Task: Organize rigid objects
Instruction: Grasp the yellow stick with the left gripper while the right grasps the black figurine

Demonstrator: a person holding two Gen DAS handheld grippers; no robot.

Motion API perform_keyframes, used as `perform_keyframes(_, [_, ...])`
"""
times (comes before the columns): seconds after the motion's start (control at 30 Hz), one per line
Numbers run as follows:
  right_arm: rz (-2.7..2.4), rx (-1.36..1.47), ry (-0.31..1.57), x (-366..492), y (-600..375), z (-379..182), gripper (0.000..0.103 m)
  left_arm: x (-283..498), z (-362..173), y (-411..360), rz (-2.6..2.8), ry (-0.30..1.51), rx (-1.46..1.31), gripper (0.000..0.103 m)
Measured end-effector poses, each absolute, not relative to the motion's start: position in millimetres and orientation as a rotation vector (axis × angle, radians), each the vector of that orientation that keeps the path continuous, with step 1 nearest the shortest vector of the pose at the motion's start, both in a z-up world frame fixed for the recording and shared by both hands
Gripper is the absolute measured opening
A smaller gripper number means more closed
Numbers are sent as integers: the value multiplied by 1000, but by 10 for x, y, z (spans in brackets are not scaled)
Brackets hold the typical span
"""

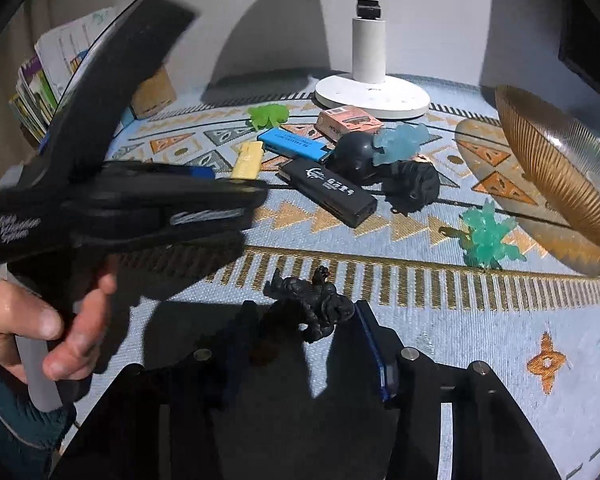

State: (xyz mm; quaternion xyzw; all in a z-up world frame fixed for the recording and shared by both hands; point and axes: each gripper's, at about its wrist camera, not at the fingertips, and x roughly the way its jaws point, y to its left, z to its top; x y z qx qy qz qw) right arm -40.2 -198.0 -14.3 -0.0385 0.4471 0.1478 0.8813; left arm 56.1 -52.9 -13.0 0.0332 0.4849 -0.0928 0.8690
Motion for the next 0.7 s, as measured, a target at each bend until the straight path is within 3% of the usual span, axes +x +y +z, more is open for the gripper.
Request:
perform_keyframes(0.27, [266, 1, 961, -322, -2572, -111, 48, 532, -105, -352, -253, 1029, 65, 49])
perform_keyframes(0.33, [284, 63, 976, -334, -2669, -111, 52, 571, -109, -404, -271, 1032, 69, 49])
perform_keyframes(0.4, [302, 104, 985, -410, -2695, -126, 66, 621, -117, -495, -274, 1028, 90, 49])
perform_keyframes(0.53, [281, 74, 977, -453, -2562, -130, 67, 706, -127, -603, -273, 1013, 95, 48])
perform_keyframes(0.67, [283, 66, 971, -357, -2389, -132, 67, 731, -123, -620, -264, 999, 88, 33])
perform_keyframes(0.7, [269, 46, 967, -338, -2342, -137, 63, 727, -122, -610, -253, 994, 84, 28])
